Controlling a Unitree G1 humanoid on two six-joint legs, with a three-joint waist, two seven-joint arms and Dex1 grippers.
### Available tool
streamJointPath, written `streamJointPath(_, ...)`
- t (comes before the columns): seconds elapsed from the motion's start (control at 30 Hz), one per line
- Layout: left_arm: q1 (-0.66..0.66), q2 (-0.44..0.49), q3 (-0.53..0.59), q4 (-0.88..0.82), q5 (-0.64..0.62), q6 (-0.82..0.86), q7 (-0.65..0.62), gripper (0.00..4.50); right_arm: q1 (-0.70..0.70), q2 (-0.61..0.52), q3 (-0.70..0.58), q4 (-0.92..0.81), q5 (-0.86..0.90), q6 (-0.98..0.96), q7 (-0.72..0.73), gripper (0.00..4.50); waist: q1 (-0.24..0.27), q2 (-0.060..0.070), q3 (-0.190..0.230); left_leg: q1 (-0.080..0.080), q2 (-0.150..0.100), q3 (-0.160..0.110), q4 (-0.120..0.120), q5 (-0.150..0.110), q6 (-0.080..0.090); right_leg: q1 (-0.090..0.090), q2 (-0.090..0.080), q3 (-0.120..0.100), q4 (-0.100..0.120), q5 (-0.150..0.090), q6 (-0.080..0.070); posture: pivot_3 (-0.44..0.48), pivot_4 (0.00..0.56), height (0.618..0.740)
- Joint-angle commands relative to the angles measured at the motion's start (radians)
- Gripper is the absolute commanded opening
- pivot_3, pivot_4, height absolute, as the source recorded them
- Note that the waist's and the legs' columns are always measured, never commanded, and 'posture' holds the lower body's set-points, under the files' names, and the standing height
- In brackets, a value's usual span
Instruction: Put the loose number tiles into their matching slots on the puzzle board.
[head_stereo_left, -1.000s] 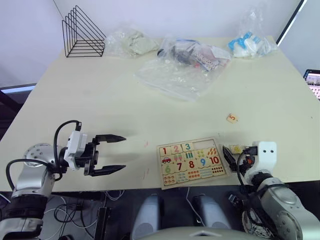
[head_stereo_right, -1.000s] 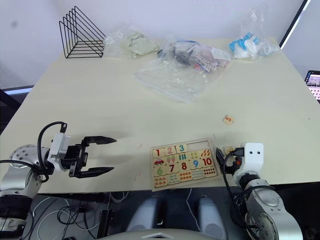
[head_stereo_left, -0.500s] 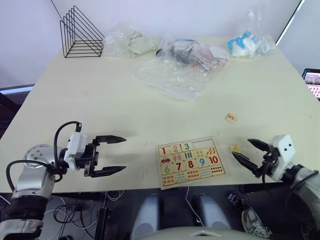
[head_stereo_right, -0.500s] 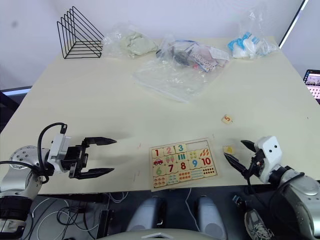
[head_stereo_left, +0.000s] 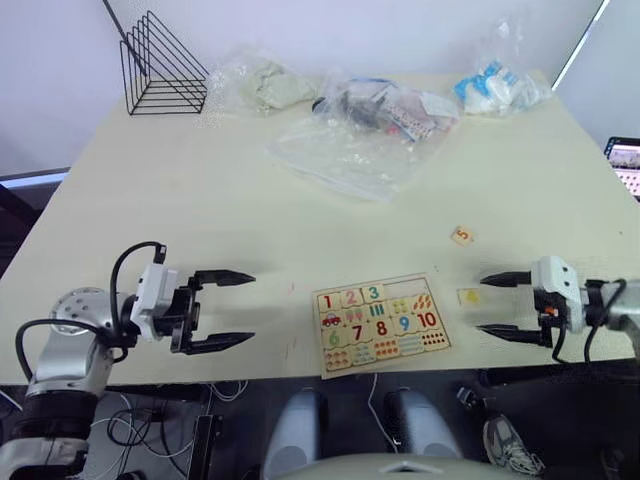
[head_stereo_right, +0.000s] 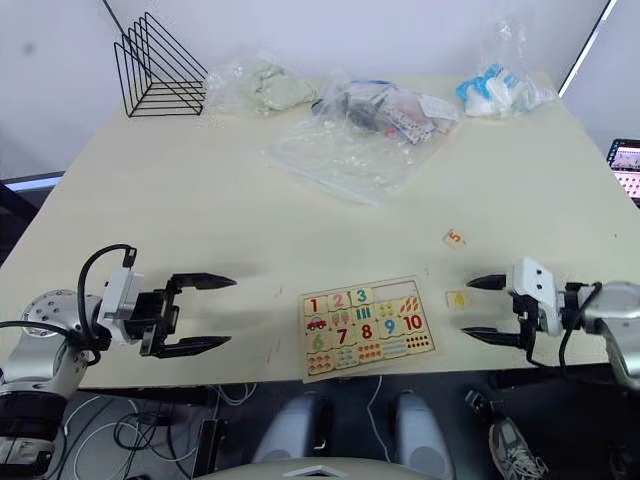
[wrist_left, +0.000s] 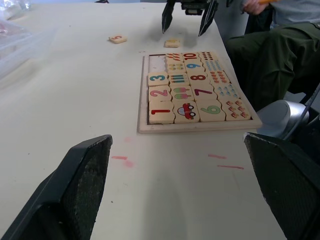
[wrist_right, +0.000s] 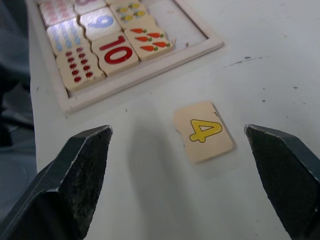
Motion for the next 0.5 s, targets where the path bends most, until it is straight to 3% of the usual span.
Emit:
streamJointPath(0.03,-0.012,0.000,0.009,-0.019,-0.008,-0.011,-0.031,4.50,-0.070,-0.006,0.038,0.090,-0.046,-0.088,0.064,4.45,0.000,0.000,0.000,0.000,0.000,0.000,0.000,0.000,0.000,0.000,0.000,0.000,0.000,0.000,0.000,0.000,0.150,0.740)
streamJointPath(0.23,-0.020,-0.005,0.008,-0.022,-0.004,-0.010,-0.031,4.50,-0.180,0.017,0.097,0.207,-0.092,-0.122,0.104,4.45,0.002,0.000,0.000,-0.001,0.000,0.000,0.000,0.000,0.000,0.000,0.000,0.000,0.000,0.000,0.000,0.000,0.150,0.740)
streamJointPath(0.47,-0.024,-0.009,0.009,-0.021,-0.001,-0.007,-0.031,4.50,-0.206,0.028,0.113,0.253,-0.113,-0.173,0.121,4.45,0.002,0.000,0.000,0.000,0.000,0.000,0.000,0.000,0.000,0.000,0.000,0.000,0.001,0.001,-0.001,0.000,0.150,0.740)
streamJointPath(0.5,-0.025,-0.009,0.009,-0.020,-0.001,-0.008,-0.031,4.50,-0.204,0.026,0.114,0.255,-0.115,-0.180,0.124,3.90,0.002,0.000,0.000,0.000,0.000,-0.001,0.000,0.000,0.000,0.000,0.000,0.000,0.001,0.001,-0.001,0.000,0.150,0.740)
